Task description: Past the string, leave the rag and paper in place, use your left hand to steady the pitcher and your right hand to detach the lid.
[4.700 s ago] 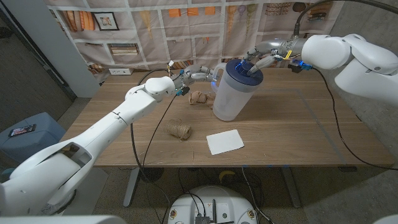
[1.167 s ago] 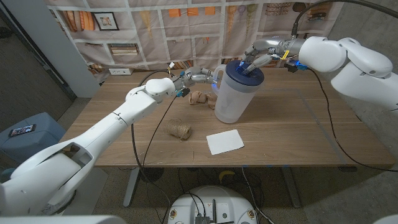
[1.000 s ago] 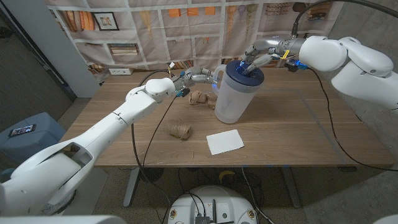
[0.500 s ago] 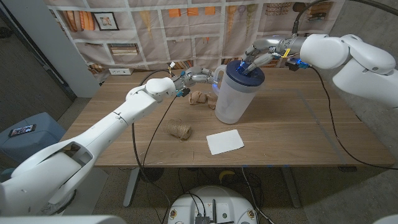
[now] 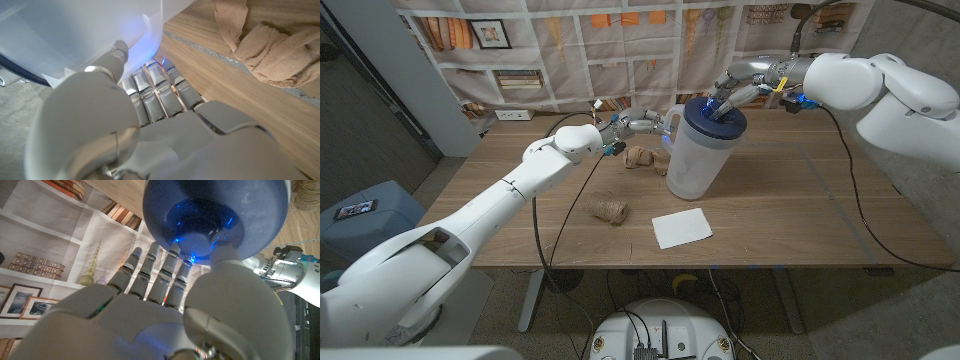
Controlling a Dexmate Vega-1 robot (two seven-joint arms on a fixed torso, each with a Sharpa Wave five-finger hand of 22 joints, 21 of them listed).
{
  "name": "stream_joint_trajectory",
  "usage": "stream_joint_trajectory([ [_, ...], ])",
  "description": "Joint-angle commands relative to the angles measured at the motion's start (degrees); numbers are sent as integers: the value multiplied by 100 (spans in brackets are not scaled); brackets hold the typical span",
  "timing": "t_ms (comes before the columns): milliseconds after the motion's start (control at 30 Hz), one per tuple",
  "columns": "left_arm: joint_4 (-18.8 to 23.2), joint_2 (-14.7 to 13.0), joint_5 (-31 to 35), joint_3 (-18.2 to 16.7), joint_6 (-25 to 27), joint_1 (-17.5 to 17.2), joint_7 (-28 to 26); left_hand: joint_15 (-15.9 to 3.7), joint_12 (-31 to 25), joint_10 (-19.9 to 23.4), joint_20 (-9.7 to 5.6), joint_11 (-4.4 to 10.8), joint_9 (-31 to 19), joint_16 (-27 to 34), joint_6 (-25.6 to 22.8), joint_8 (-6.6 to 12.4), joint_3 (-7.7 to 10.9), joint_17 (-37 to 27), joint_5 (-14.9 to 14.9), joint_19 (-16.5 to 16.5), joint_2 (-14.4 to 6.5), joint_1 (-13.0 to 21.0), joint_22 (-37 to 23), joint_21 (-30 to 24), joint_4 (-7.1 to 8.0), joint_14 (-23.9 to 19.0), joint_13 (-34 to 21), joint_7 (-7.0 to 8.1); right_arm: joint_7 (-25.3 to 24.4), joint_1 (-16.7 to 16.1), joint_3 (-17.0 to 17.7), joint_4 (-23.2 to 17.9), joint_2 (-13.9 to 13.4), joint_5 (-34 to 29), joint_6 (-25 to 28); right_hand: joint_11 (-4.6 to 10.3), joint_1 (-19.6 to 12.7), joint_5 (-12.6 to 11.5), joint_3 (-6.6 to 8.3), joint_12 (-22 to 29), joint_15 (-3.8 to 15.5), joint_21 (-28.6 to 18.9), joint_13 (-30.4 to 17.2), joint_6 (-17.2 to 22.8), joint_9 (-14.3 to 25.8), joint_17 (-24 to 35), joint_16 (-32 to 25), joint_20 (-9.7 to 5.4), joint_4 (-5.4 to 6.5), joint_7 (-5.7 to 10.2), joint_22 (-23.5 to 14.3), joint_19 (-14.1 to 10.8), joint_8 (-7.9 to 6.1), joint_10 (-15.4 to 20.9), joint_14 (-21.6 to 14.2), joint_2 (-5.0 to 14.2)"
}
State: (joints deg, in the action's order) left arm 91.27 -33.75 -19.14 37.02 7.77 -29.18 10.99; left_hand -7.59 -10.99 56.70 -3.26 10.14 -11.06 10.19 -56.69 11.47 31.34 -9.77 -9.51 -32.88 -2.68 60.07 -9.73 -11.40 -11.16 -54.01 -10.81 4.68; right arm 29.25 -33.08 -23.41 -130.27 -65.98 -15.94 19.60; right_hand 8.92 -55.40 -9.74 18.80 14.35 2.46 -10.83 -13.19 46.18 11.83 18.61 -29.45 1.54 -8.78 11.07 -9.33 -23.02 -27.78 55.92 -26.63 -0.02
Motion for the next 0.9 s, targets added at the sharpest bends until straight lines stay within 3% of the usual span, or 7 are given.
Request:
stream_joint_trajectory([
  [33, 82, -33, -11, -31, 37, -75, -48, -565, -12, 37, -837, 22, -11, 21, -156, 34, 152, -11, -33, -25, -342, -268, -19, 13, 112, -44, -8, -91, 7, 16, 30, -11, -22, 20, -3, 381, -195, -41, -1, 19, 865, -4, -8, 209, 22, -4, -14, -42, 17, 154, -21, -36, -51, 458, -56, 467],
  [900, -11, 0, -10, -25, -62, -83, -34, -571, -7, 29, -837, 20, -12, 21, -161, 38, 156, -12, -33, -18, -341, -264, -20, 13, 103, -39, -8, -90, -3, 47, 71, -8, -52, 95, 4, 383, -203, -39, -14, -5, 880, 3, -2, 259, 9, -10, -9, -50, 8, 152, -21, -35, -53, 490, -86, 508],
])
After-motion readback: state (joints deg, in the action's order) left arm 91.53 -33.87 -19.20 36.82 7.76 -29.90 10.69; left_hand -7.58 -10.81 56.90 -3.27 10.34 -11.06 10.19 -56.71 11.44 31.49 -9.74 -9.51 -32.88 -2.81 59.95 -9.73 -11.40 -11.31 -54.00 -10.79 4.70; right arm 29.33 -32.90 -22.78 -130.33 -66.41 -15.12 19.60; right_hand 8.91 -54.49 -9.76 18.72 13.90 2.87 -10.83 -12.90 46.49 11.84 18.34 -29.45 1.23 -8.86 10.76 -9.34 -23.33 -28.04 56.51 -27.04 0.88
